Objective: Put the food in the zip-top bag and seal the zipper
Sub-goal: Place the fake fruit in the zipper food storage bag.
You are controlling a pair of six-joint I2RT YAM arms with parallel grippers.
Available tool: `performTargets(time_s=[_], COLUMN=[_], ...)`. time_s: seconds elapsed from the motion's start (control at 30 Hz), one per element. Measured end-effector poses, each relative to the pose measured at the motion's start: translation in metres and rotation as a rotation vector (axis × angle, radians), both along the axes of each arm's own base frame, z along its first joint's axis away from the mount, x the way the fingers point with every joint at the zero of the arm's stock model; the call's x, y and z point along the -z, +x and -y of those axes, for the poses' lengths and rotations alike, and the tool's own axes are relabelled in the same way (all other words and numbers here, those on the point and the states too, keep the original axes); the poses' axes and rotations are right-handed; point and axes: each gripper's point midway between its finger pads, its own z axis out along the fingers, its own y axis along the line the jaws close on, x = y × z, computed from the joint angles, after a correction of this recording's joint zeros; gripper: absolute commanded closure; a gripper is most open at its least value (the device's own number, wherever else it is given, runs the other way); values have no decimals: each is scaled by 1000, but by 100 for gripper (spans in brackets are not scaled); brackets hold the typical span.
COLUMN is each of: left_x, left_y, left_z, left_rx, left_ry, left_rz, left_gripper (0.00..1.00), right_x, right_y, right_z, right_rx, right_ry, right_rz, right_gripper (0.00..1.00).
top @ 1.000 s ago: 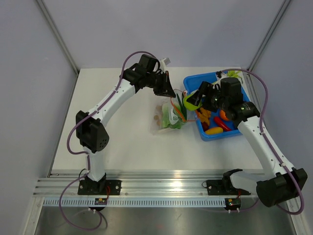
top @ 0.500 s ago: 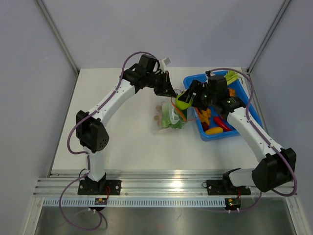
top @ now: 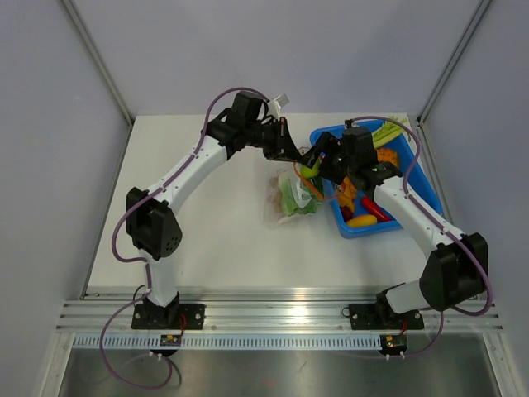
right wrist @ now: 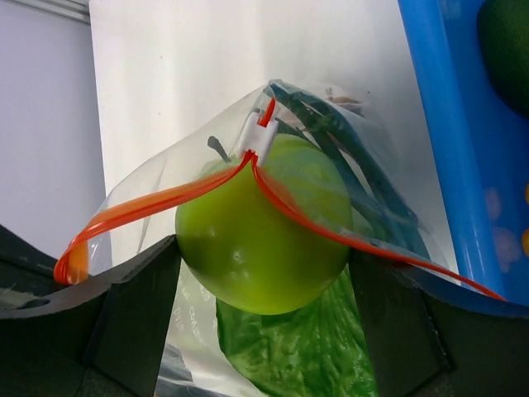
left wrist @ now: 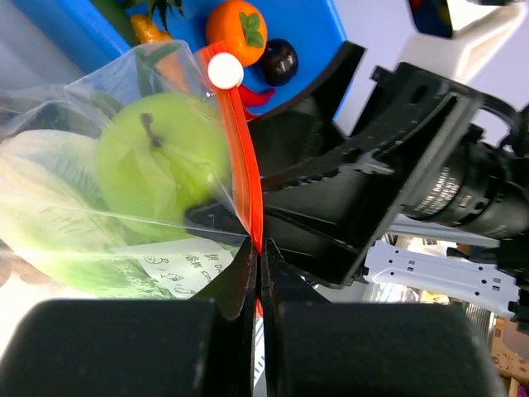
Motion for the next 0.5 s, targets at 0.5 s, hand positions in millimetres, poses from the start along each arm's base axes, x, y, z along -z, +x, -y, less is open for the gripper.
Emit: performTargets(time_s=[0.5], left_x=[2], left_y=[0], left_z=[-3], left_rx=[-13], left_ry=[-33], left_rz=[-40], left_gripper=[100], right_x=[-7], right_y=[-13], right_z=[6], right_rx=[-9], right_ry=[-24], right_rz=[8], right_gripper=[1])
